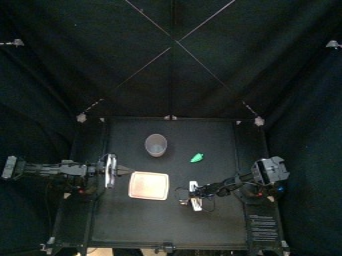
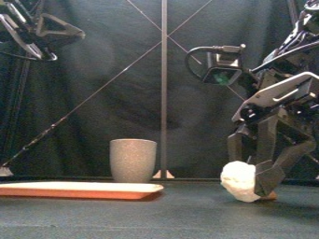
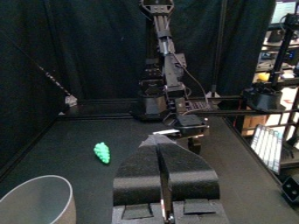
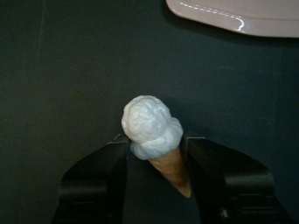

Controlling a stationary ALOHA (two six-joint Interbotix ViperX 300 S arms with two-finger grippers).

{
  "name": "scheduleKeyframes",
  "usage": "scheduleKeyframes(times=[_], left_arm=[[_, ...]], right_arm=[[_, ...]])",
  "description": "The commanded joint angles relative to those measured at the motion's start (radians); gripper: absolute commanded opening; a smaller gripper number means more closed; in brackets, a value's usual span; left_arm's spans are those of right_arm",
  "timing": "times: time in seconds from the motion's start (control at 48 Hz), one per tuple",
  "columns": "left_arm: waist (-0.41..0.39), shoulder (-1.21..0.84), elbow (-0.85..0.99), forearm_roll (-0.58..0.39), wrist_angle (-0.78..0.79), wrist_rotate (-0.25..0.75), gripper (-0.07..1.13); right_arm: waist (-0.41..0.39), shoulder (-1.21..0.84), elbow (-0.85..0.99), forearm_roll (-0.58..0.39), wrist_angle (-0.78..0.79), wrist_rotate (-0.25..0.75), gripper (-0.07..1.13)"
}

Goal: Pick the ice cream then place it in the grey bowl
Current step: Place ice cream in the grey bowl

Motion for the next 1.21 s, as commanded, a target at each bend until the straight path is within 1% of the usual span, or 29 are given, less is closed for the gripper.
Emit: scheduleKeyframes(times=[0.021,0.062,0.146,0.271,0.458,0.583,0.667,0.854,1.021,1.104,1.208], left_arm=[[0.0,0.003,-0.012,0.003,-0.005,0.002,-0.03],[0.0,0.003,-0.012,0.002,-0.005,0.002,-0.03],[0.002,0.003,-0.011,0.003,-0.005,0.002,-0.03],[0.0,0.005,-0.012,0.002,-0.005,0.002,-0.03],[0.0,0.005,-0.011,0.003,-0.005,0.002,-0.03],[0.002,0.003,-0.011,0.003,-0.005,0.002,-0.03],[0.0,0.003,-0.011,0.002,-0.005,0.002,-0.03],[0.0,0.003,-0.011,0.003,-0.005,0.002,-0.03],[0.0,0.003,-0.011,0.003,-0.005,0.002,-0.03],[-0.002,0.003,-0.011,0.003,-0.005,0.002,-0.03],[0.0,0.003,-0.011,0.002,-0.005,0.002,-0.03]], right_arm=[[-0.003,-0.018,-0.031,-0.005,-0.002,-0.003,0.56],[-0.003,-0.018,-0.035,-0.015,-0.002,-0.005,0.49],[-0.012,-0.026,-0.052,-0.044,0.002,-0.005,0.42],[-0.06,-0.055,-0.112,-0.123,0.014,-0.011,0.42],[-0.184,-0.095,-0.272,-0.293,0.055,-0.008,0.42],[-0.255,-0.063,-0.38,-0.385,0.054,-0.002,0.42],[-0.307,-0.017,-0.46,-0.42,0.055,0.002,0.42],[-0.417,0.1,-0.617,-0.426,0.054,0.002,0.43],[-0.497,0.184,-0.719,-0.417,0.075,0.003,0.43],[-0.529,0.202,-0.744,-0.393,0.109,0.003,0.44],[-0.551,0.204,-0.739,-0.337,0.133,0.002,0.5]])
